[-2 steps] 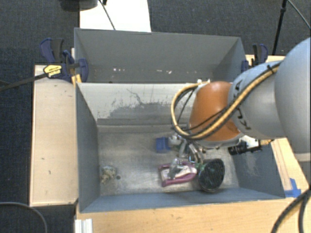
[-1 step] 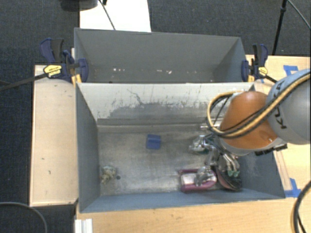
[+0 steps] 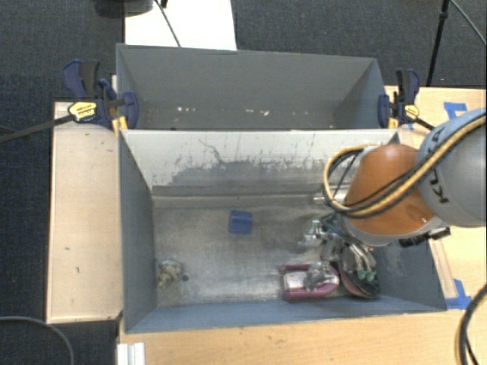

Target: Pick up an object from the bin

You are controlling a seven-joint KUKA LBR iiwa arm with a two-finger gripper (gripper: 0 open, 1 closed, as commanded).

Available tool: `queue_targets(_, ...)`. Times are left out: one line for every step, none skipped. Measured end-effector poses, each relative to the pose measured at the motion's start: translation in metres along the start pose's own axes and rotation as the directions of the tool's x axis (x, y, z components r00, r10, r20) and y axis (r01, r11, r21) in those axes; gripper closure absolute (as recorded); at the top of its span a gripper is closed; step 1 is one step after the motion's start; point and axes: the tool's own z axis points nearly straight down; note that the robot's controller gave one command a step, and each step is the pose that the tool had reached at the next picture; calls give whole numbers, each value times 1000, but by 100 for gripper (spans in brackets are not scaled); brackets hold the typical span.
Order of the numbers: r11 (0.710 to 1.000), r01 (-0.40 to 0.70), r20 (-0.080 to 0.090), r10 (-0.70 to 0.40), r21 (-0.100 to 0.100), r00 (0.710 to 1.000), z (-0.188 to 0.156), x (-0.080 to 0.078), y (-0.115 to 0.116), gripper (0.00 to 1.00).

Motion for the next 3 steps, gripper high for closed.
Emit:
queue_targets(998, 56, 5, -56, 16, 998, -53, 2, 1, 100)
queue_targets(998, 53, -1, -53, 16, 999, -50, 3, 0, 0)
queue_targets(975, 220, 8, -220, 18, 975, 12, 7, 1, 0)
